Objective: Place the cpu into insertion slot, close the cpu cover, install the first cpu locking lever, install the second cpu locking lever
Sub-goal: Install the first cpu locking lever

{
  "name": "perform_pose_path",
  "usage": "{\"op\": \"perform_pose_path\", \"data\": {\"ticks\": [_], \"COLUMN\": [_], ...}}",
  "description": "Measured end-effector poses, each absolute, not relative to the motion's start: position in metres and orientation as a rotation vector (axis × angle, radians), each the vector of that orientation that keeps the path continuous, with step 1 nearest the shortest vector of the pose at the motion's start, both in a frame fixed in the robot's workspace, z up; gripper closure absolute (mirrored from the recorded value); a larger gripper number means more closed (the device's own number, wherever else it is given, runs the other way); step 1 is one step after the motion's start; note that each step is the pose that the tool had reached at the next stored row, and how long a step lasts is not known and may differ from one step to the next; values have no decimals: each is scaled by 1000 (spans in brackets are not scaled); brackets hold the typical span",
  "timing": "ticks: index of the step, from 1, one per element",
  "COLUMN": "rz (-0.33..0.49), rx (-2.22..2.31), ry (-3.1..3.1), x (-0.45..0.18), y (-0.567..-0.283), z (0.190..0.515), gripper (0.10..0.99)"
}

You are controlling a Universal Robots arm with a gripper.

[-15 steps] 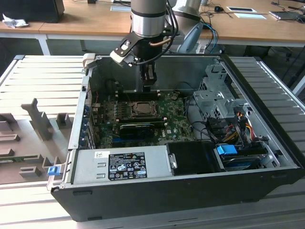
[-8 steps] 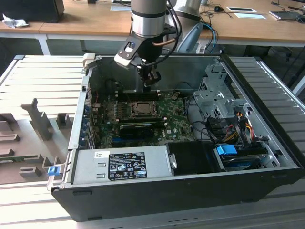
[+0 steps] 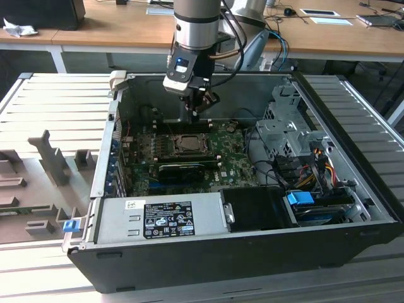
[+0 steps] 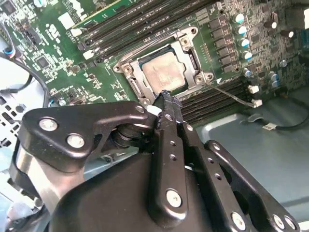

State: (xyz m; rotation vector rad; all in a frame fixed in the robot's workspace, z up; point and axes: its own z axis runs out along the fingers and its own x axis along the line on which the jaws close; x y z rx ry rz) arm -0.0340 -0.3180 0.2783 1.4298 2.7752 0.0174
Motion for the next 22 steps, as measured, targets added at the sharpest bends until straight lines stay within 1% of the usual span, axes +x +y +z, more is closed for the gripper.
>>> {"op": "perform_pose_path", "data": {"ticks": [9,22], "rz": [20,23], "rx": [1144,851], "ry": [2906,3006], "x": [-34,-34], "y": [-318,-318], "z": [278,278], "gripper": [980,980]}}
